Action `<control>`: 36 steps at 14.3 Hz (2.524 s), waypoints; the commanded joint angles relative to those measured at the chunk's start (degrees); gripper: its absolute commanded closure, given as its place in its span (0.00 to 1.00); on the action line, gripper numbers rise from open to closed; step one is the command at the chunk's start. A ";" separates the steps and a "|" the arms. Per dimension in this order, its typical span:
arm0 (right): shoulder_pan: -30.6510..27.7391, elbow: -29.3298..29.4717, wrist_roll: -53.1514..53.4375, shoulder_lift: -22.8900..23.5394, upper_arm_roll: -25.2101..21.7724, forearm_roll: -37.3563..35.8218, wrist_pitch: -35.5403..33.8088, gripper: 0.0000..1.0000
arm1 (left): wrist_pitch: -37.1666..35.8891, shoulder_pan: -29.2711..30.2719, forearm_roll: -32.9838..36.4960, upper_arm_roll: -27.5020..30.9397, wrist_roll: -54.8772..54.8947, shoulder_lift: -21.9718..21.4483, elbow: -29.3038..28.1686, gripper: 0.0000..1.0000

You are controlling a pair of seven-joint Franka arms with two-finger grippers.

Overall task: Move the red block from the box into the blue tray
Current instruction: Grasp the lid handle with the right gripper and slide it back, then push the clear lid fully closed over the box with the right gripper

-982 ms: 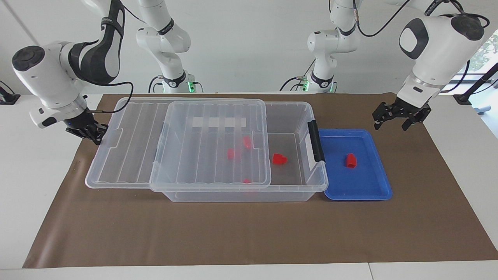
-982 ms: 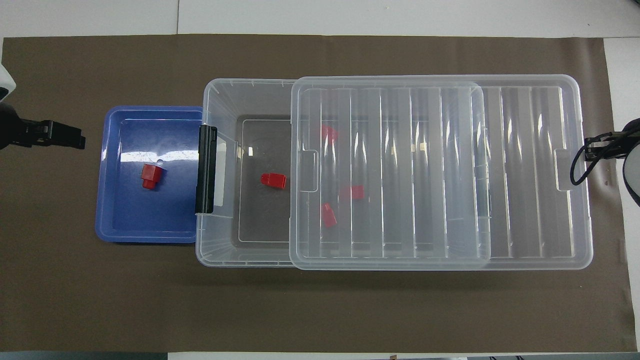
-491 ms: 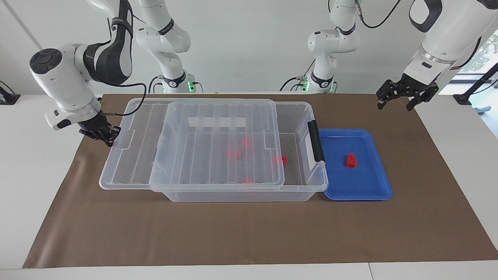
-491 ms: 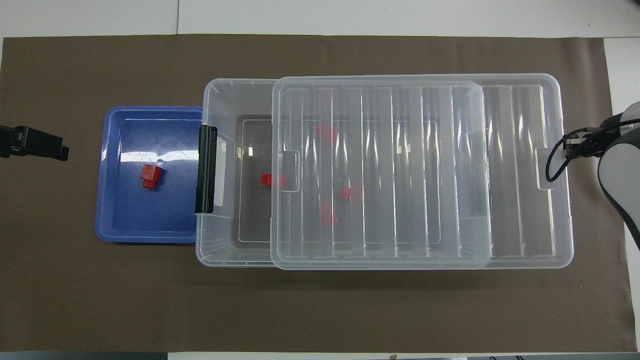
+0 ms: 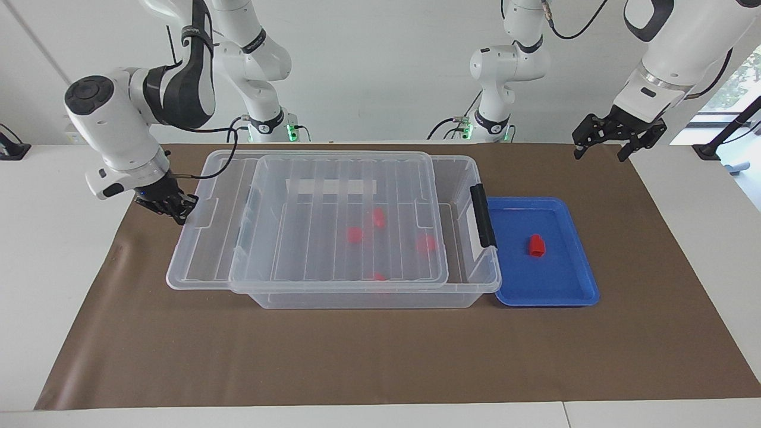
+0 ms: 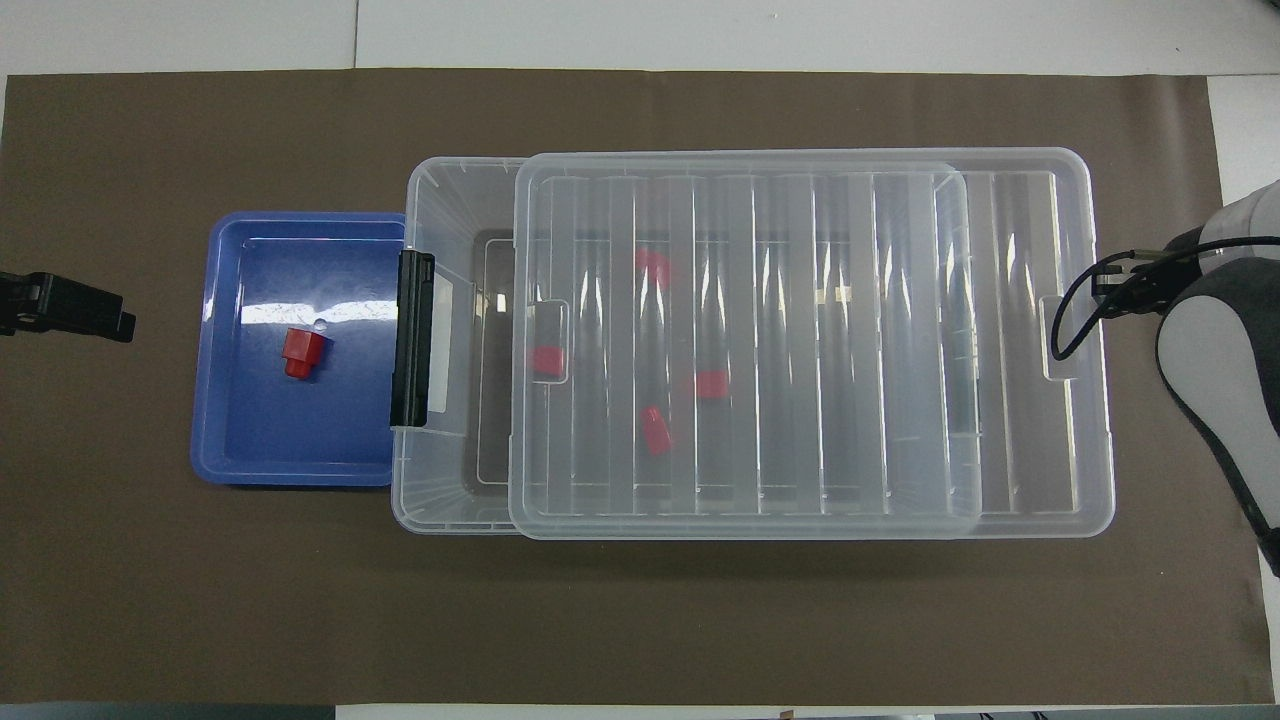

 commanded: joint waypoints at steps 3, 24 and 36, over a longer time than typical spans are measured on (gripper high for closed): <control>-0.49 -1.96 5.81 -1.38 3.57 0.42 1.44 1.00 | -0.19 0.19 -0.23 -0.09 -0.03 -1.94 -2.03 0.00; -0.41 -3.02 13.64 -1.38 8.58 0.42 3.46 1.00 | 0.34 0.81 -0.50 0.00 0.06 -1.94 -1.94 0.00; -0.32 -3.02 14.69 -1.29 9.11 0.42 3.37 1.00 | 0.78 0.10 -0.50 -0.17 -0.12 -1.94 -2.03 0.00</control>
